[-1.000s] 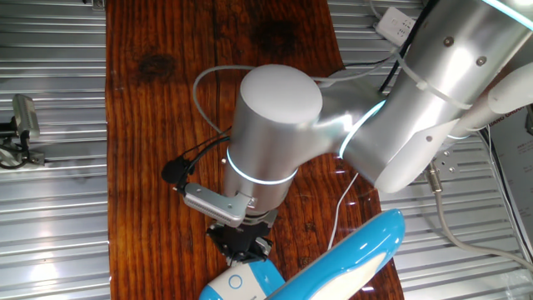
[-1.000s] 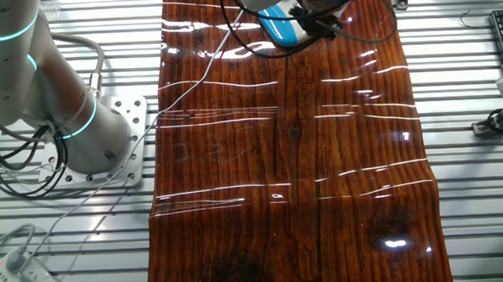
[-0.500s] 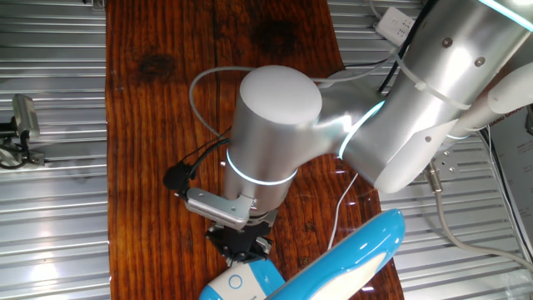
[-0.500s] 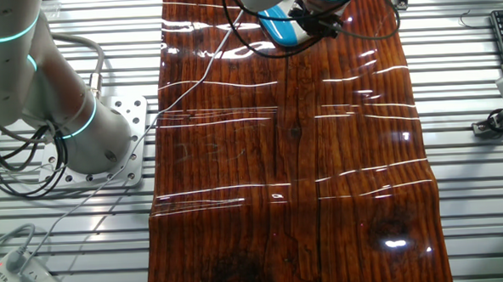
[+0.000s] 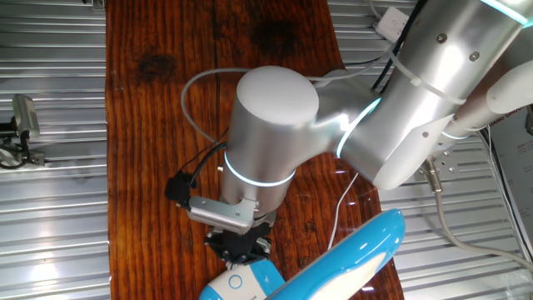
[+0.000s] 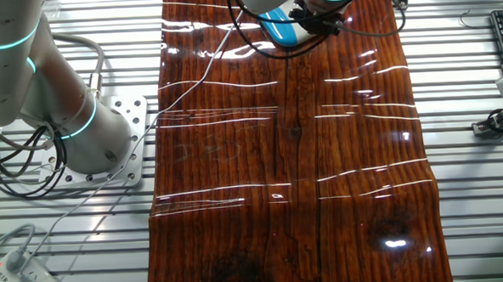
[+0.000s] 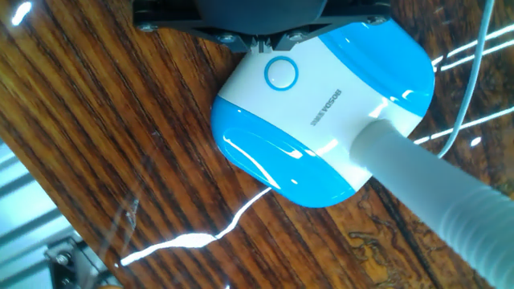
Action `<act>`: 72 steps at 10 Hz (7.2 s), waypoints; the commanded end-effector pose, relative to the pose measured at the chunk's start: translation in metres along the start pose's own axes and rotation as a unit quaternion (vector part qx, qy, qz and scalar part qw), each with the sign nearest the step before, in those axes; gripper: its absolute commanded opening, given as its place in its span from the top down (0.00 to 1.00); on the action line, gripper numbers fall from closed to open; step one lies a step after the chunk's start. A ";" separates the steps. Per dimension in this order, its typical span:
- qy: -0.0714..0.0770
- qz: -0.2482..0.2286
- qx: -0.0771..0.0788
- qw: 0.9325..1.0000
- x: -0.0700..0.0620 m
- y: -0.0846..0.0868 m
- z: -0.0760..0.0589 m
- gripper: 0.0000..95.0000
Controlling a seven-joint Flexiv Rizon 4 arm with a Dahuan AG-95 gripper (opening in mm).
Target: Turn on the desk lamp by pressing the button
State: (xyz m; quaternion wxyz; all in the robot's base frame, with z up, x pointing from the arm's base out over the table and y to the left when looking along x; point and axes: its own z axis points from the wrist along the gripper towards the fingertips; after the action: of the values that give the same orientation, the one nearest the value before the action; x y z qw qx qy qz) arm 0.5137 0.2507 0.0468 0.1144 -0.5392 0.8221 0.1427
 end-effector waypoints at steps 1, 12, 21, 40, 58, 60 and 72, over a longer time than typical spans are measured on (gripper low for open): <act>0.002 -0.009 -0.001 1.000 -0.003 0.000 0.003 1.00; 0.014 -0.060 -0.005 0.998 -0.015 0.004 0.007 1.00; 0.037 -0.116 -0.022 0.992 -0.025 -0.007 0.004 1.00; 0.047 -0.117 -0.012 0.992 -0.019 0.005 0.016 1.00; 0.053 -0.110 0.003 0.993 -0.017 0.016 0.025 1.00; 0.051 -0.104 0.016 0.993 -0.018 0.017 0.028 1.00; 0.042 -0.092 0.050 0.994 -0.016 0.018 0.046 1.00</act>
State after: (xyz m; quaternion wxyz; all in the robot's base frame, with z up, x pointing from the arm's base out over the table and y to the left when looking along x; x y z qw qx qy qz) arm 0.4989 0.2790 0.0408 0.1265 -0.6103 0.7799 0.0575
